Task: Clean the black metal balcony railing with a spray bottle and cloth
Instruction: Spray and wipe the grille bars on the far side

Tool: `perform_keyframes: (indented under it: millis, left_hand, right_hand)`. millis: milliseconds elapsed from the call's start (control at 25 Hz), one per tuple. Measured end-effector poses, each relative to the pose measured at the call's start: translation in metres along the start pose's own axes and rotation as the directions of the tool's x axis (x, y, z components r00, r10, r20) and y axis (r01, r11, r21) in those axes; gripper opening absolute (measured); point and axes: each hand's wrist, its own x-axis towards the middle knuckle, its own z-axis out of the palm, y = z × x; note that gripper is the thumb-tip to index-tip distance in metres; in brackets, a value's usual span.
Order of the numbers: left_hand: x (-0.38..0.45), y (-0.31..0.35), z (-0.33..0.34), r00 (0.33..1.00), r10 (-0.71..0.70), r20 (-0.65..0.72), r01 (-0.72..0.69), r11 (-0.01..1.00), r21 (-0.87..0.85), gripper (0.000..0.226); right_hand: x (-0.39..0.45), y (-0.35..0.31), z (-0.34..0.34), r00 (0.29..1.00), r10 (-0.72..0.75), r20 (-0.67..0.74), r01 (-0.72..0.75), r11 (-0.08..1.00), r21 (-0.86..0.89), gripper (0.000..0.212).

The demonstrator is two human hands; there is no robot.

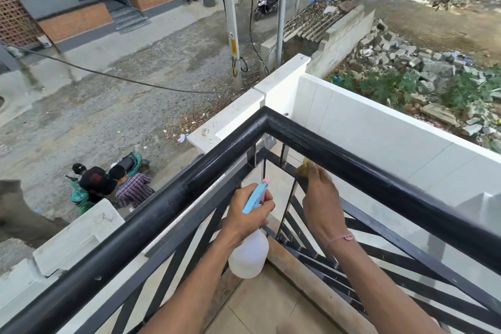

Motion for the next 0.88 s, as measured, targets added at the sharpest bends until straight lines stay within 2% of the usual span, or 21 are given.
perform_keyframes:
  millis: [120, 240, 480, 600, 760, 800, 880]
  left_hand:
    - [0.003, 0.006, 0.008, 0.999, 0.024, 0.025, -0.024, 1.000, -0.008, 0.011]
    - [0.006, 0.007, 0.011, 0.998, 0.043, 0.036, -0.043, 0.999, -0.008, 0.015]
    - [0.007, 0.002, 0.013, 0.991, 0.089, 0.100, -0.092, 0.995, 0.035, 0.005]
    - [0.006, 0.001, 0.019, 0.982, 0.109, 0.154, -0.119, 0.991, 0.055, 0.005]
    - [0.002, -0.005, 0.026, 0.985, 0.112, 0.132, -0.123, 0.989, 0.081, 0.005]
    - [0.000, -0.007, 0.025, 0.983, 0.118, 0.143, -0.132, 0.987, 0.089, 0.006]
    - [-0.004, -0.011, 0.025, 0.977, 0.127, 0.173, -0.145, 0.984, 0.099, 0.009]
  right_hand:
    - [0.015, -0.002, 0.029, 0.994, -0.074, 0.078, 0.082, 0.990, -0.111, 0.048]
    - [0.027, -0.012, 0.056, 0.984, -0.061, 0.169, 0.106, 0.957, -0.270, 0.063]
    - [0.003, -0.002, 0.053, 0.999, 0.011, 0.049, 0.009, 0.921, -0.390, 0.067]
    - [-0.044, 0.037, 0.018, 0.992, 0.127, 0.009, -0.113, 0.908, -0.402, 0.076]
    - [-0.105, 0.078, -0.020, 0.947, 0.305, -0.105, -0.320, 0.848, -0.423, 0.084]
    - [-0.104, 0.075, -0.020, 0.941, 0.324, -0.102, -0.336, 0.847, -0.411, 0.082]
    - [-0.081, 0.057, -0.012, 0.961, 0.265, -0.074, -0.273, 0.881, -0.387, 0.075]
